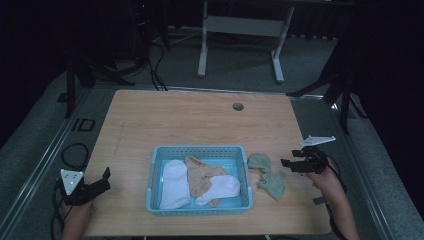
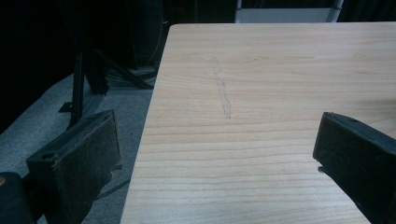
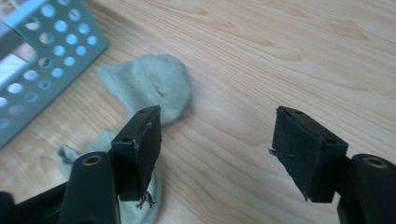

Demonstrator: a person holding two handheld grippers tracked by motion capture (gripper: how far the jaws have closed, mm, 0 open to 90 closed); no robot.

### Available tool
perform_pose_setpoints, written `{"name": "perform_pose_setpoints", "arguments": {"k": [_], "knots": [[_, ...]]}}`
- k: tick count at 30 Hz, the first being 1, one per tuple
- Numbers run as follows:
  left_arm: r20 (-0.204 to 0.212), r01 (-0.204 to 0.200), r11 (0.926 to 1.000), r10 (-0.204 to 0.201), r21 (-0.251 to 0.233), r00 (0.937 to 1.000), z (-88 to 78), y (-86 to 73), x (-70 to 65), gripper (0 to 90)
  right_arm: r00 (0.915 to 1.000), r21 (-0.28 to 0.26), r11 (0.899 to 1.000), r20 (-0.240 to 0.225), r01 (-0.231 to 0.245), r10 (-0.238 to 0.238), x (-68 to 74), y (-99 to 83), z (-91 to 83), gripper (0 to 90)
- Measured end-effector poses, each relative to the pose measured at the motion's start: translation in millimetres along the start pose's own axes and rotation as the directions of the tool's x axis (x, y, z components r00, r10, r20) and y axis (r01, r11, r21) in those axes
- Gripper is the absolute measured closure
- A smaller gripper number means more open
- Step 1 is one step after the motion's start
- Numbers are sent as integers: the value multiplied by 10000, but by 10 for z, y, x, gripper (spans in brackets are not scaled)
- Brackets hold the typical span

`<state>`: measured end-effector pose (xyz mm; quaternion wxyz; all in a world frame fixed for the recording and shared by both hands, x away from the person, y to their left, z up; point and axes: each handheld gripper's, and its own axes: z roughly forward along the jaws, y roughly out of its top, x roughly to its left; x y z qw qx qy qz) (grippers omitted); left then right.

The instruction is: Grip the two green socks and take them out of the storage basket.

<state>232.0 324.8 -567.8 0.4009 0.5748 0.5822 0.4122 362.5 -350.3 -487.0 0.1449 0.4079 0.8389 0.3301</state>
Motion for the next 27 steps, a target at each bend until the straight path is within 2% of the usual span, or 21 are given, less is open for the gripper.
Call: {"name": "perform_pose_setpoints", "arguments": {"k": [5,6,9,11,12,14,21,25,26,27], "knots": [[4,-3,10000,3,6,10000,0,0,0,4,9996,-302,9992,66,-277,279,-50,-98,-34,289],[5,-2,10000,2,11,10000,0,0,0,4,9984,-638,9966,201,-514,528,-78,-163,-55,258],[8,-3,10000,3,10,10000,-1,0,0,4,9965,-998,9927,405,-682,725,-96,-230,-67,172],[8,-3,10000,3,10,10000,-1,0,0,4,9962,-1151,9908,412,-716,768,-100,-257,-71,172],[4,-5,10000,5,16,10000,0,0,0,4,9944,-1369,9858,275,-973,1020,-120,-302,-81,137],[2,-10,10000,10,11,10000,0,0,-1,4,9936,-1516,9830,302,-1031,1089,-130,-342,-85,137],[5,-29,10000,29,22,10000,-1,0,-1,4,9870,-1559,9804,877,-1201,1349,-114,-502,-40,132],[14,-9,10000,9,16,10000,0,0,0,4,9768,-1904,9729,1423,-1315,1599,-81,-583,-32,130],[12,0,10000,0,18,10000,1,0,0,4,9696,-2103,9698,1822,-1239,1634,-64,-610,-37,130],[15,6,10000,-6,21,10000,0,0,1,4,9645,-2249,9660,1988,-1277,1738,-57,-629,-42,130]]}}
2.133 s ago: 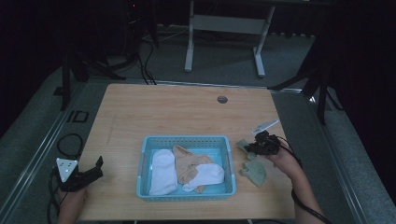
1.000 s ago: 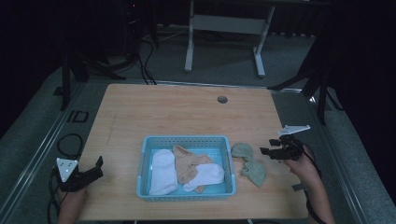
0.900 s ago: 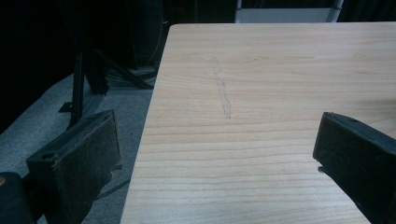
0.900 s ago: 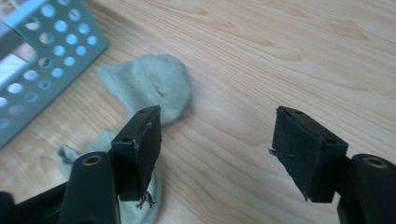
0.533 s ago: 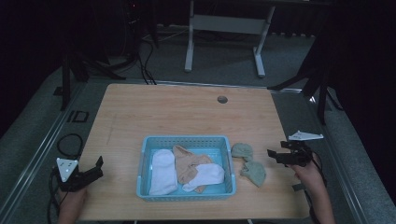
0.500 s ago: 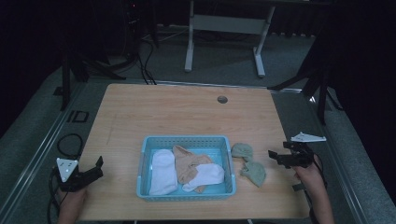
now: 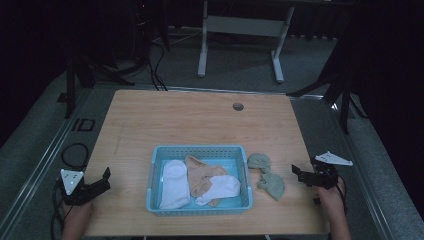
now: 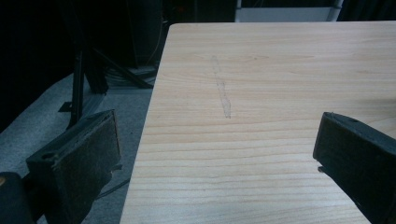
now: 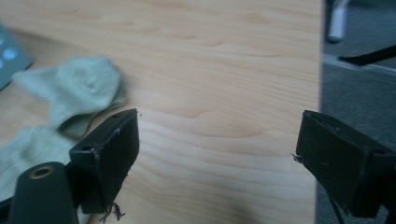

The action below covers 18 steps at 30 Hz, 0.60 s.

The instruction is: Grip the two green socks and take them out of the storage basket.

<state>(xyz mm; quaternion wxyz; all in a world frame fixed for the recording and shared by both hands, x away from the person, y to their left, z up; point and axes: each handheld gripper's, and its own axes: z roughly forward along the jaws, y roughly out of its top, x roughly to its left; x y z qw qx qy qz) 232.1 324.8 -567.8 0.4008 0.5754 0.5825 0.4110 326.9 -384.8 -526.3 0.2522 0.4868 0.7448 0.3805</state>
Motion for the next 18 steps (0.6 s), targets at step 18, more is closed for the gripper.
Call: {"name": "perform_pose_setpoints", "arguments": {"k": [18], "knots": [[3,-19,10000,19,13,10000,1,1,-1,3,9874,-476,9952,1295,-855,911,-20,-383,-26,130]]}}
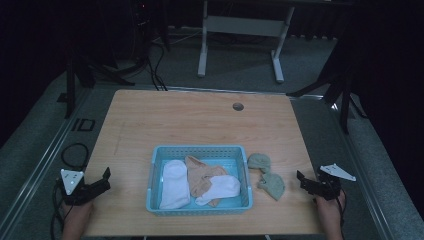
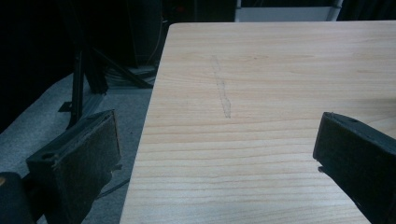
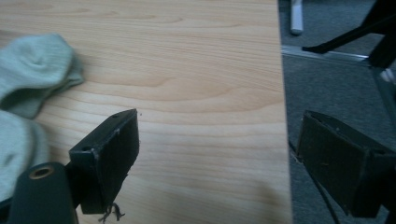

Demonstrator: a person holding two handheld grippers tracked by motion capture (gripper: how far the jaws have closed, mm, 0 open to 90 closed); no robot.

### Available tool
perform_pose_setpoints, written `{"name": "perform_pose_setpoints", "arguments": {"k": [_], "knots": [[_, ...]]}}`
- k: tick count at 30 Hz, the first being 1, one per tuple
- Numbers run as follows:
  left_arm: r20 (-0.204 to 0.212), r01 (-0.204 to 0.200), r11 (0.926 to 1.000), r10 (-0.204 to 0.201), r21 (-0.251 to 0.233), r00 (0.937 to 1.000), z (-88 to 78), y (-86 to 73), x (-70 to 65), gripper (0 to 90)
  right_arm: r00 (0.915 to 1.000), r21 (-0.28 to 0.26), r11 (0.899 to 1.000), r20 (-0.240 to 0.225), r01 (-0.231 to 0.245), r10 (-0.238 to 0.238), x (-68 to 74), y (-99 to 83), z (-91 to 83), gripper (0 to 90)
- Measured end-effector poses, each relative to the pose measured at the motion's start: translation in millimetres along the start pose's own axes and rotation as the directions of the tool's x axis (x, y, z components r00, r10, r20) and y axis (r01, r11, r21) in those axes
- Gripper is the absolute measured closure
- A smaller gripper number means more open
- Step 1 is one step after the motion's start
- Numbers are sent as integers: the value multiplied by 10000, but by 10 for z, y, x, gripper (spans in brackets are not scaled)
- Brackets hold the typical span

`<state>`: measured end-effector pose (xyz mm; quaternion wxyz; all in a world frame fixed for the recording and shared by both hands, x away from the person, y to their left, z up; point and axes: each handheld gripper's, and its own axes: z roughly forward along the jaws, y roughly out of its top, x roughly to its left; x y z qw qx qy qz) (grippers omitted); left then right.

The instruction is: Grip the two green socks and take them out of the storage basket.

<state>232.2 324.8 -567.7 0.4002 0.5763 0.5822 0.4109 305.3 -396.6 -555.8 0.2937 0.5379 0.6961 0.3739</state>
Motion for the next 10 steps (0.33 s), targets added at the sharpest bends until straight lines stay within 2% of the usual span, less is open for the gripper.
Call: {"name": "perform_pose_setpoints", "arguments": {"k": [10], "knots": [[5,5,10000,-5,-2,10000,0,0,1,4,10000,231,9997,69,32,-33,10,-24,20,135]]}}
